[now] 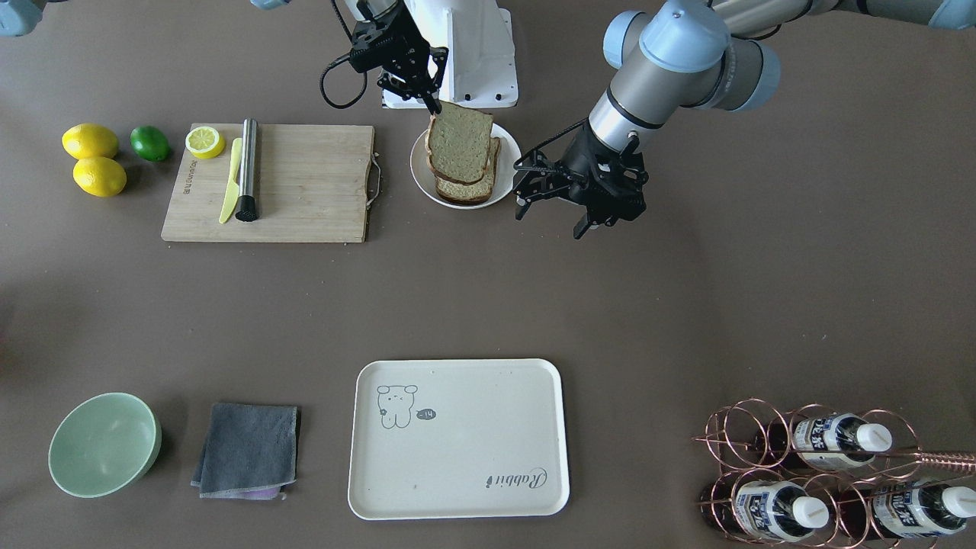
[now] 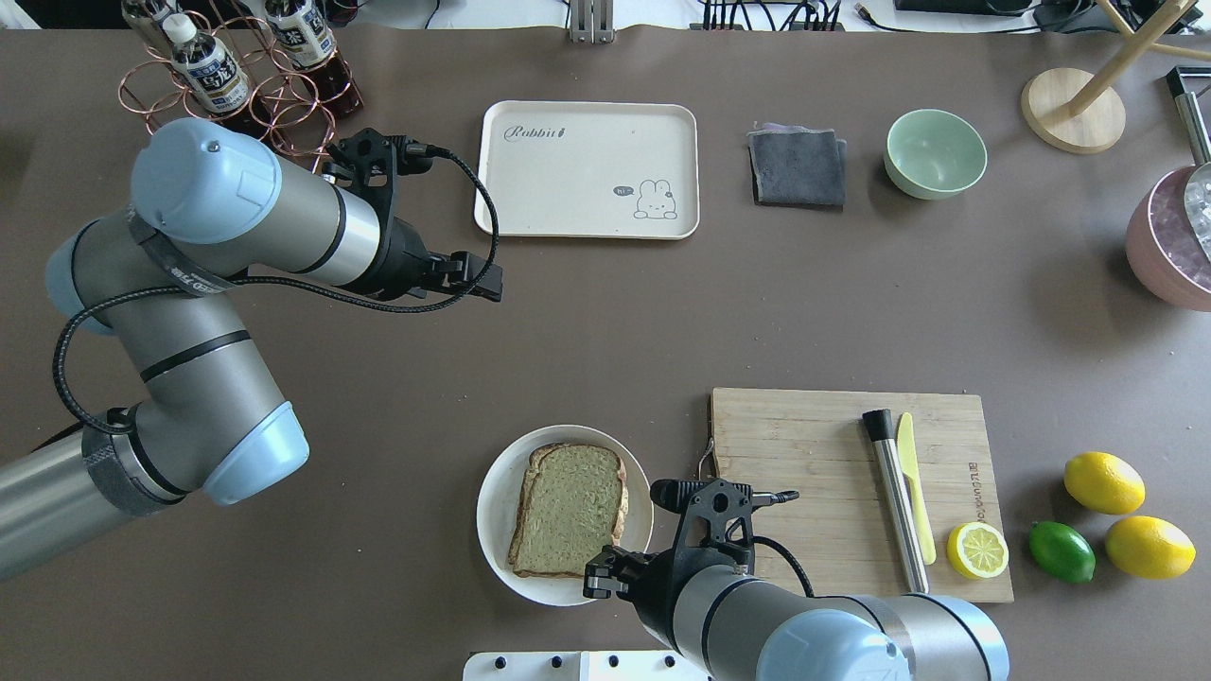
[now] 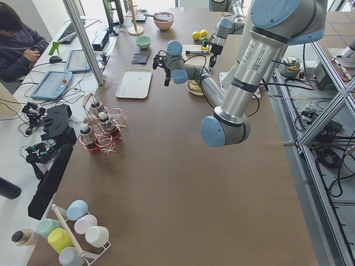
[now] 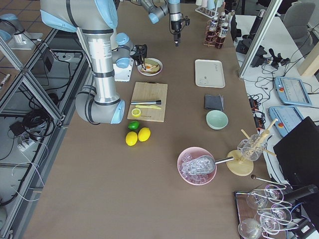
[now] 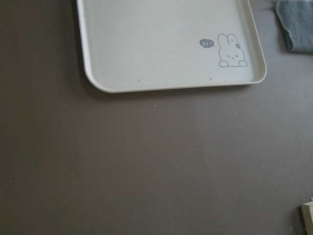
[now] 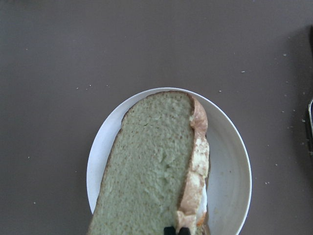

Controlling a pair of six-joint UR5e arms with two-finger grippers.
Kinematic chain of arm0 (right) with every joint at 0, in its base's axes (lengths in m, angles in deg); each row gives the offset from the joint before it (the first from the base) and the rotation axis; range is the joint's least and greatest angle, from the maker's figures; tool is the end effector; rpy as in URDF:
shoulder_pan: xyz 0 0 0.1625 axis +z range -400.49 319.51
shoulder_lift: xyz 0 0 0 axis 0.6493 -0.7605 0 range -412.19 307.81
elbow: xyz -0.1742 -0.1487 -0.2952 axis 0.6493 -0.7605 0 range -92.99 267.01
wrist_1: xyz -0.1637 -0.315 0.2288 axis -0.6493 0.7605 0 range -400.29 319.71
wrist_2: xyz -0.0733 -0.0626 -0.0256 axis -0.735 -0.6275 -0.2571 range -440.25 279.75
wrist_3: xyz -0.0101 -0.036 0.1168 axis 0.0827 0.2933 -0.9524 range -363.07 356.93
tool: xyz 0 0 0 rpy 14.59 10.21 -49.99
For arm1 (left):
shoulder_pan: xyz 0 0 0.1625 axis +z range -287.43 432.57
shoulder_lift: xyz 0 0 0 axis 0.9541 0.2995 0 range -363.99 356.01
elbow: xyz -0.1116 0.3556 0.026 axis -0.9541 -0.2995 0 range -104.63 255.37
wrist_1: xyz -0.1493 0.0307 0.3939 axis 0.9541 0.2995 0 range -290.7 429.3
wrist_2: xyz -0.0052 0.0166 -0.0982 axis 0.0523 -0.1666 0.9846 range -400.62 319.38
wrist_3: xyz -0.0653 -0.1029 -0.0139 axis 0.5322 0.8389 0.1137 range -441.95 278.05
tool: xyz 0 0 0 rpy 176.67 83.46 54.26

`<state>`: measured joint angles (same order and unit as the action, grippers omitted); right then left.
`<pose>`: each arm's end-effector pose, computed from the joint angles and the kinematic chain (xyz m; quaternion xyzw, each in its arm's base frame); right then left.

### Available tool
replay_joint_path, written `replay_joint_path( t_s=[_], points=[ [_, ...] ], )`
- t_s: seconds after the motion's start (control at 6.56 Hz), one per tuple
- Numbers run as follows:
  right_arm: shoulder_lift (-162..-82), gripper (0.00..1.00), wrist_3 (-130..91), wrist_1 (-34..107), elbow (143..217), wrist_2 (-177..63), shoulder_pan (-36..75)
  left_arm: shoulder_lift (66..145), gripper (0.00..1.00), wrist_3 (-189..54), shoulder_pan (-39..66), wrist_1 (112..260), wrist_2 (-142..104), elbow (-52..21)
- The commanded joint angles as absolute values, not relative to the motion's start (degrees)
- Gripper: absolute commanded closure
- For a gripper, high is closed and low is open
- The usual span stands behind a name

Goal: Make sandwich and place on tray
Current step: 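Carry the bread slice over the egg and lower it onto the plate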

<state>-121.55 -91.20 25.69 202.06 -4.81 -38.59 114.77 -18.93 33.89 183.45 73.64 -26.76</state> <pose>-0.5518 -0.1825 0.1730 0.1226 -0.5632 0.0727 0.8140 0.4371 -0.4561 0.1845 0.1360 0.5377 0.0283 0.8316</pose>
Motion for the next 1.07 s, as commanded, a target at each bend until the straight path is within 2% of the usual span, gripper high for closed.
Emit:
replay_joint_path(
  t_s=[0.0, 0.61, 0.76, 0.92],
  points=[
    [-118.6, 1.00, -90.7, 25.3, 199.3, -5.5, -38.6, 114.9, 0.01, -18.9, 33.9, 183.4, 73.6, -26.7],
    [-118.5, 1.00, -90.5, 25.1, 197.2, -5.5, -38.0, 115.2, 0.01, -18.9, 33.8, 183.4, 73.6, -26.6],
    [-118.6, 0.93, -90.5, 25.1, 197.3, -5.5, -37.9, 115.2, 0.01, -18.9, 33.8, 183.4, 73.6, -26.6],
    [-118.8, 0.25, -90.5, 25.2, 197.2, -5.5, -37.6, 115.3, 0.01, -18.9, 33.8, 183.4, 73.6, -26.6]
  ],
)
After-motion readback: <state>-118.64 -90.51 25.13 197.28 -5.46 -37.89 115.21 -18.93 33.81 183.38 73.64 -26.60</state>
